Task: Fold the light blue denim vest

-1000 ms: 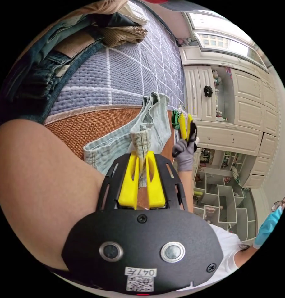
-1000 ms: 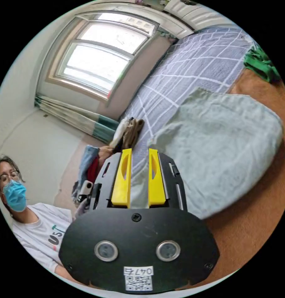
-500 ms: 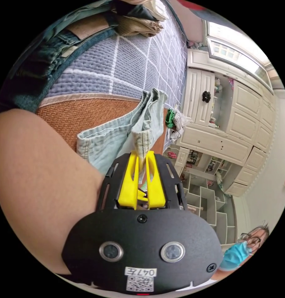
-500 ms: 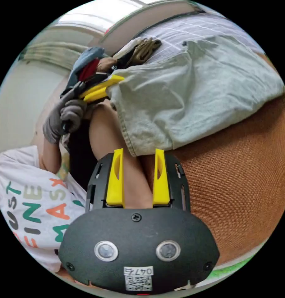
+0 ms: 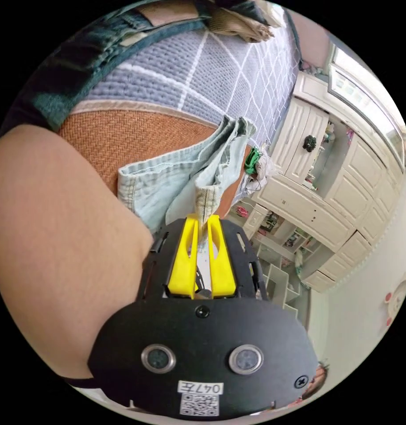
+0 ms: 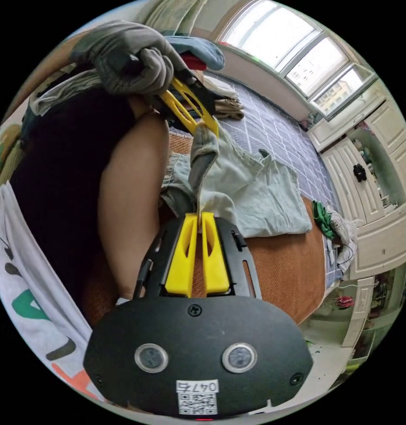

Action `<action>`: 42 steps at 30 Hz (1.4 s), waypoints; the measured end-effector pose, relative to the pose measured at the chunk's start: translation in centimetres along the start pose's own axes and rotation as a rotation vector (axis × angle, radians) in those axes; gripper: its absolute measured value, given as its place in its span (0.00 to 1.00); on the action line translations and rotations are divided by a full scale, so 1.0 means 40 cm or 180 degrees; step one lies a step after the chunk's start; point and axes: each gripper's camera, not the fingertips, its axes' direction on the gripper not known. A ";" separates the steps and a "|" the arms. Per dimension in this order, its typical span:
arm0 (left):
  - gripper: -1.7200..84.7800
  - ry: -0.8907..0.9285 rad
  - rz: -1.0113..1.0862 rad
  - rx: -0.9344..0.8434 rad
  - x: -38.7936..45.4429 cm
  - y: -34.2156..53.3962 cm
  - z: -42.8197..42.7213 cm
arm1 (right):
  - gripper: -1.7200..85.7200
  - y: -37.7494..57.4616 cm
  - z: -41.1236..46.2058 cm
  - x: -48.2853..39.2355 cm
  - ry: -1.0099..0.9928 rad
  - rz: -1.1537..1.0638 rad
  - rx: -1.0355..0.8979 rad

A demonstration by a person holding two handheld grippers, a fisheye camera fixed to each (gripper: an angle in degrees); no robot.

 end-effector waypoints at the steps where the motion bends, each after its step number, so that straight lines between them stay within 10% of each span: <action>1: 0.07 -0.0041 0.0012 -0.0027 0.007 0.000 0.004 | 0.02 0.009 -0.024 -0.012 0.0064 -0.0082 0.0032; 11: 0.14 -0.0419 0.0483 -0.0404 0.200 0.126 0.098 | 0.03 0.043 -0.177 0.263 -0.0900 0.0318 0.0960; 19: 0.02 -0.0747 0.1950 -0.0624 0.359 0.446 0.334 | 0.02 -0.188 0.133 0.362 -0.1445 0.0372 0.0170; 28: 0.01 -0.2859 0.3445 0.0261 0.860 0.331 0.495 | 0.01 -0.173 0.140 0.434 -0.2104 0.0300 0.0350; 35: 0.01 -0.3905 0.3166 -0.1170 0.947 -0.049 0.929 | 0.01 -0.018 0.243 0.511 -0.2040 0.0756 -0.0493; 42: 0.01 -0.4768 0.2848 -0.2087 0.884 -0.228 1.138 | 0.04 0.011 0.038 0.415 -0.1939 -0.0155 0.0355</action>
